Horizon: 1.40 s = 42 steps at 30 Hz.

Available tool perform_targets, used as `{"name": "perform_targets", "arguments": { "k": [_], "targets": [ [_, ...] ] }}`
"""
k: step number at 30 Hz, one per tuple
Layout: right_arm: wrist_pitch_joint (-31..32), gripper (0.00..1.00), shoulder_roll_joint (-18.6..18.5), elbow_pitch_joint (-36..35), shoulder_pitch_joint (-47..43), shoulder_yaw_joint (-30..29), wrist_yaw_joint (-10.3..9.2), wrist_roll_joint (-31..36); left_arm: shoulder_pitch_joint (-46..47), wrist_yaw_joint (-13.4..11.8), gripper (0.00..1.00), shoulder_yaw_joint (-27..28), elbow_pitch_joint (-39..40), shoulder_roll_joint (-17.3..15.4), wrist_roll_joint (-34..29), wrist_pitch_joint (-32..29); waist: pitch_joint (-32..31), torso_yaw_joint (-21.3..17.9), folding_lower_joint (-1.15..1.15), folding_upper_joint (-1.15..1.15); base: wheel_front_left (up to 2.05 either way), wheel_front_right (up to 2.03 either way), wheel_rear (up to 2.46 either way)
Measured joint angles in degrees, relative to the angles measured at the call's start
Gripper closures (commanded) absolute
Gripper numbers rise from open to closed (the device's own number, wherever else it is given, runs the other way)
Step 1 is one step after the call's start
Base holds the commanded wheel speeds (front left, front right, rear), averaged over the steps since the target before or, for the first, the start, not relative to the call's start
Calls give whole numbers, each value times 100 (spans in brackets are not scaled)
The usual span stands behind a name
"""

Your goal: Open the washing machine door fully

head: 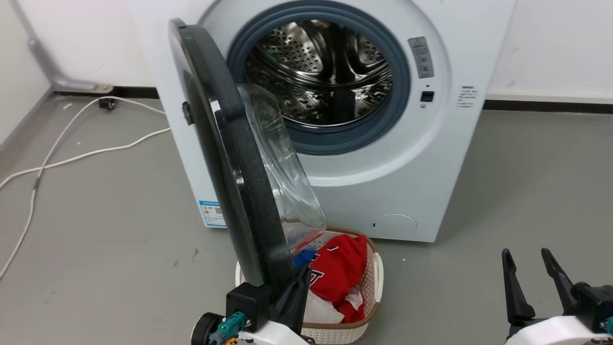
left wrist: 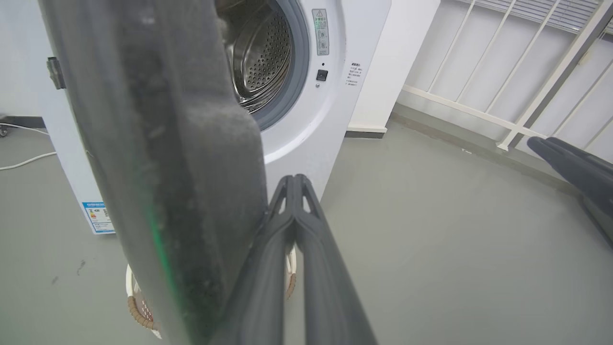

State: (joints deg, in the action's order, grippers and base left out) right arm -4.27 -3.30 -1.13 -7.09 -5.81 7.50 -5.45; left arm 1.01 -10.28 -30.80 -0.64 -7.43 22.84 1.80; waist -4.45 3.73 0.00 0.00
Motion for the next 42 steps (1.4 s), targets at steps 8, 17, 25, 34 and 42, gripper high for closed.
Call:
{"name": "perform_targets", "arguments": {
  "k": [8, 17, 25, 34, 42],
  "targets": [
    [-23, 0, 27, -44, 1, -53, 0, 21, -101, -167, 100, 109, 224, -132, -48, 94, 66, 574, 0, 0, 0, 0, 0],
    [-23, 0, 35, -81, 27, -91, 0, 29, -122, -343, 100, 543, 247, -370, 23, 237, 182, 1027, 0, 0, 0, 0, 0],
    [29, 0, 38, -194, 49, -96, 0, 30, -110, -486, 100, 1318, 143, -797, 289, 449, 349, 1109, 0, 0, 0, 0, 0],
    [180, 0, 38, -439, 116, -144, 0, 98, 176, -385, 100, 2091, -231, -1259, 678, 610, 675, 1087, 0, 0, 0, 0, 0],
    [225, 0, 38, -612, 320, -152, 0, 160, 599, -148, 100, 2693, -984, -1652, 1045, 811, 1076, 996, 0, 0, 0, 0, 0]
  ]
}}
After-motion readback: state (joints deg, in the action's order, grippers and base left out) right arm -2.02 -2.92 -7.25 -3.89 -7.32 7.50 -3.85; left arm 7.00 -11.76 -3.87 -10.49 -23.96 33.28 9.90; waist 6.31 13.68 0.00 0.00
